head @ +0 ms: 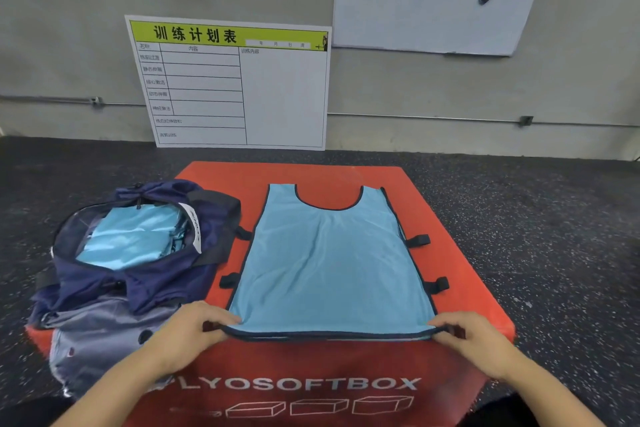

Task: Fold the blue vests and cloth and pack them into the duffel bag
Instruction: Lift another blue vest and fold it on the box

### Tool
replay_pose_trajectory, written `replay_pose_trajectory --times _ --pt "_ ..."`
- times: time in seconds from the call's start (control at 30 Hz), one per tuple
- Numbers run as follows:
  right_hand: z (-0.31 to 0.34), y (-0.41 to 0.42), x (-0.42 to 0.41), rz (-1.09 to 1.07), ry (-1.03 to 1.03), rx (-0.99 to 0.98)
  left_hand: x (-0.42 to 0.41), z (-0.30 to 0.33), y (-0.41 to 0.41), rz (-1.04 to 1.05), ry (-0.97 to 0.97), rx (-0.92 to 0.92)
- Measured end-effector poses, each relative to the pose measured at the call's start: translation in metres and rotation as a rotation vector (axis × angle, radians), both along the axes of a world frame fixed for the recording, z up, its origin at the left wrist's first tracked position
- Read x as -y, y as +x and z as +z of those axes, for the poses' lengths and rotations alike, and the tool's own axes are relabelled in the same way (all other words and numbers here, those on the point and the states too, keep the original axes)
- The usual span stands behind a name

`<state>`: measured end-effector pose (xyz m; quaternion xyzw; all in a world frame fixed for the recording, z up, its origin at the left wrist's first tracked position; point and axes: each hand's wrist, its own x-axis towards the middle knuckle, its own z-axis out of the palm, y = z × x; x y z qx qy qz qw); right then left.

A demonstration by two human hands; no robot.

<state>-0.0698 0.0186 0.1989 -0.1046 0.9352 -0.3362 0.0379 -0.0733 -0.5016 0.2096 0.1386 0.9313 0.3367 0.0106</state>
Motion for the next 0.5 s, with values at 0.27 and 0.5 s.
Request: replay_pose_trajectory --times 0.27,0.5 --pt "0.035 -0.004 0.001 0.188 0.070 0.302 0.001 0.029 -0.005 -0.085 0.138 0.114" --pt "0.055 -0.073 0.015 -0.312 -0.257 -0.021 -0.028 0.032 -0.069 0.109 0.481 0.094"
